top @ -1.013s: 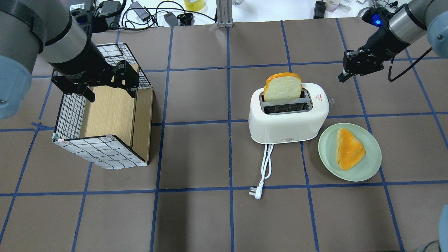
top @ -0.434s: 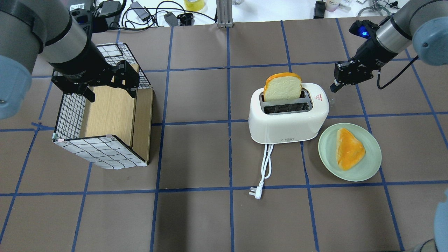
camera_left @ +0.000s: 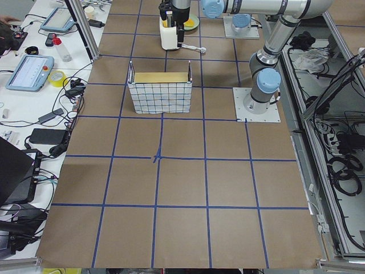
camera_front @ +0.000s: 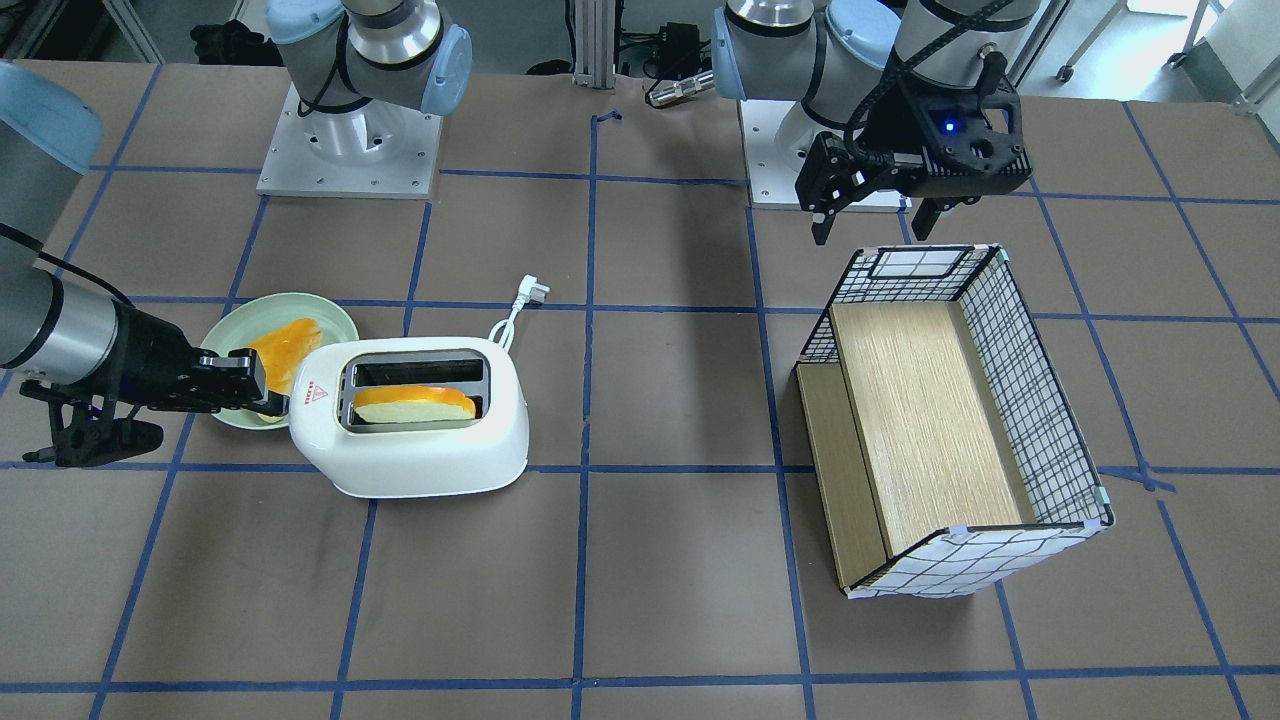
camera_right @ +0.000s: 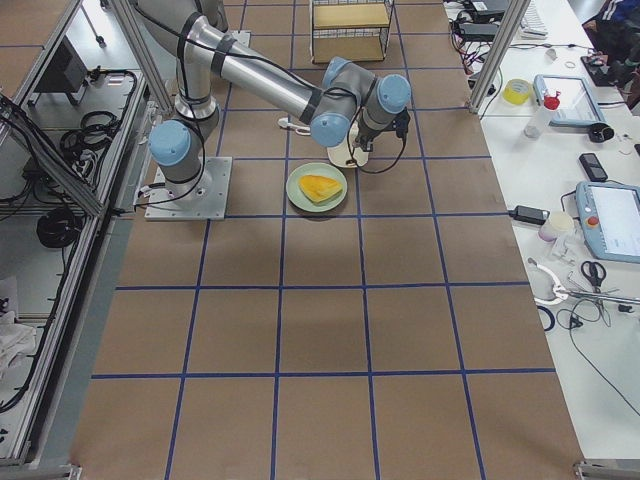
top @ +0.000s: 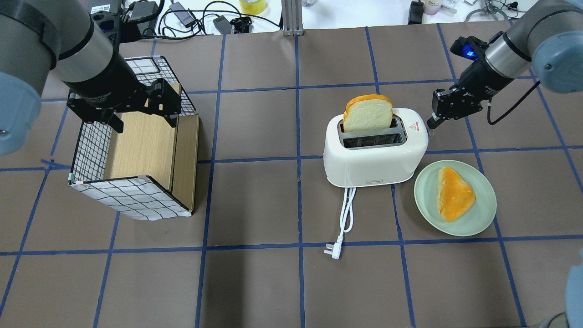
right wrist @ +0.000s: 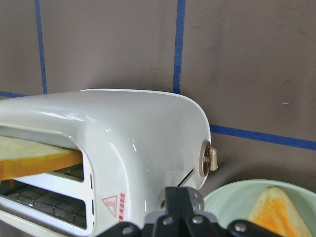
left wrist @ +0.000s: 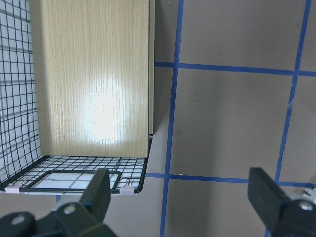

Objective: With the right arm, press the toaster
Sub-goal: 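Press the toaster lever down with the right gripper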

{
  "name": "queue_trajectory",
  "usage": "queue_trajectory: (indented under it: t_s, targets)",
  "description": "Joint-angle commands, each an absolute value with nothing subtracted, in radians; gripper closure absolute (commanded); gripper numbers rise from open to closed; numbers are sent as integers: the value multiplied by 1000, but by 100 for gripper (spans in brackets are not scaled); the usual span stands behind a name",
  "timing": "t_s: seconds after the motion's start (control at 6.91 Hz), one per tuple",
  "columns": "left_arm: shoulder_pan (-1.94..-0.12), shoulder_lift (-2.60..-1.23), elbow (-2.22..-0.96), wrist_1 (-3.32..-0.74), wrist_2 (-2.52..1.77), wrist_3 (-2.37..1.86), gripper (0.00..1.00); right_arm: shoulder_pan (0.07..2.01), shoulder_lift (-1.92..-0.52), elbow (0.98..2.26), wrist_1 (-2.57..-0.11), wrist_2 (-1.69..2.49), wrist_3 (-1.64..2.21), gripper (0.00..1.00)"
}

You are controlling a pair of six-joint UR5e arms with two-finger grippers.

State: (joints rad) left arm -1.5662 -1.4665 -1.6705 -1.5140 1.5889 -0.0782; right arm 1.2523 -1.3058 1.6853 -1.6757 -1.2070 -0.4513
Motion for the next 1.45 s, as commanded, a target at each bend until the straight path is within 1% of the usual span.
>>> queue_trajectory:
  t_s: [0.0, 1.3]
  targets:
    - [-1566, -1466, -1671, -1514, 1589, -78, 0, 1252, -1307, 1689, -1675, -1207, -448, 100]
    - [-1566, -1466, -1671, -1514, 1589, -78, 0, 1250, -1296, 1704, -1689, -1197, -456, 100]
